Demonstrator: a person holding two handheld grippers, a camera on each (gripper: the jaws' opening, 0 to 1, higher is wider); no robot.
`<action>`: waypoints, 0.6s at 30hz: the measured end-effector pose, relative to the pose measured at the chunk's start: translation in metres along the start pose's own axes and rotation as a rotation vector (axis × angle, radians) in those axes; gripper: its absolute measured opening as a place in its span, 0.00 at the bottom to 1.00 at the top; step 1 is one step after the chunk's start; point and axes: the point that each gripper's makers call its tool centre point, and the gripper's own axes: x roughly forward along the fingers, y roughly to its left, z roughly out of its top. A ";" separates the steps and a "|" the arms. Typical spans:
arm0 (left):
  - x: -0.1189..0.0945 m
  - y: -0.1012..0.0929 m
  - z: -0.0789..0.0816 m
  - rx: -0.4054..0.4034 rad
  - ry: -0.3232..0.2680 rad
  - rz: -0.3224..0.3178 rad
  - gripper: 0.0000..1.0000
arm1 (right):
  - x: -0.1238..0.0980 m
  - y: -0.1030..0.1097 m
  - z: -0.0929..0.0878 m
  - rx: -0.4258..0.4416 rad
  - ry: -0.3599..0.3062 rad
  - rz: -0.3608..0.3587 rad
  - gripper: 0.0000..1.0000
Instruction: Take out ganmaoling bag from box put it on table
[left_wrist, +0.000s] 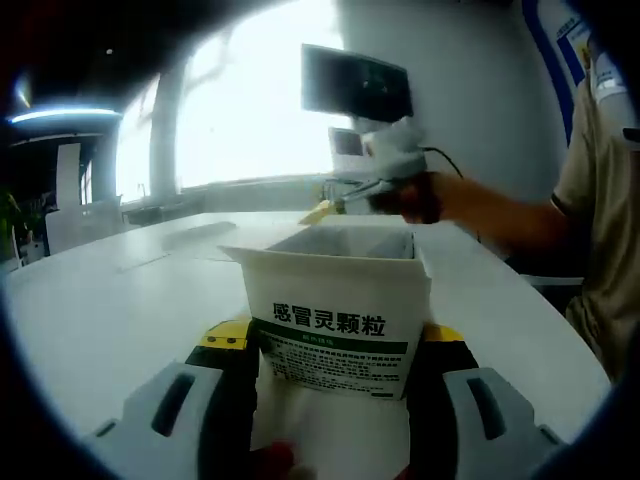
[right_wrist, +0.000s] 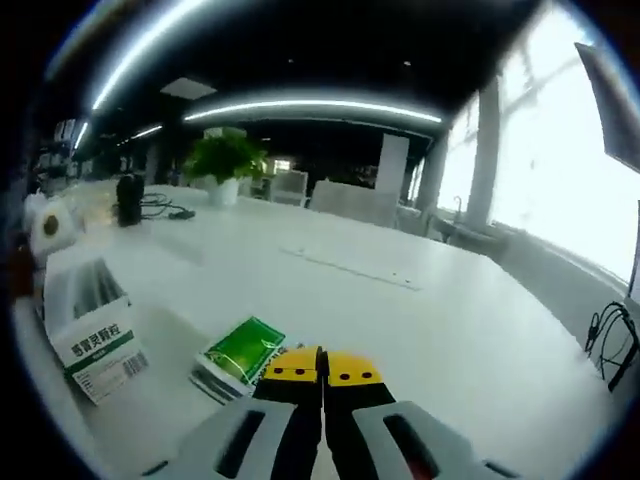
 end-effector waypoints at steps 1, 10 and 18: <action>0.000 0.000 0.000 0.000 0.000 0.000 0.50 | -0.003 0.002 0.001 -0.015 -0.004 0.006 0.00; 0.000 0.000 0.000 0.000 0.000 -0.001 0.50 | -0.027 0.001 -0.001 -0.180 -0.017 -0.021 0.00; 0.000 0.000 0.000 0.000 0.000 -0.001 0.50 | -0.045 0.010 0.003 -0.101 -0.065 0.045 0.00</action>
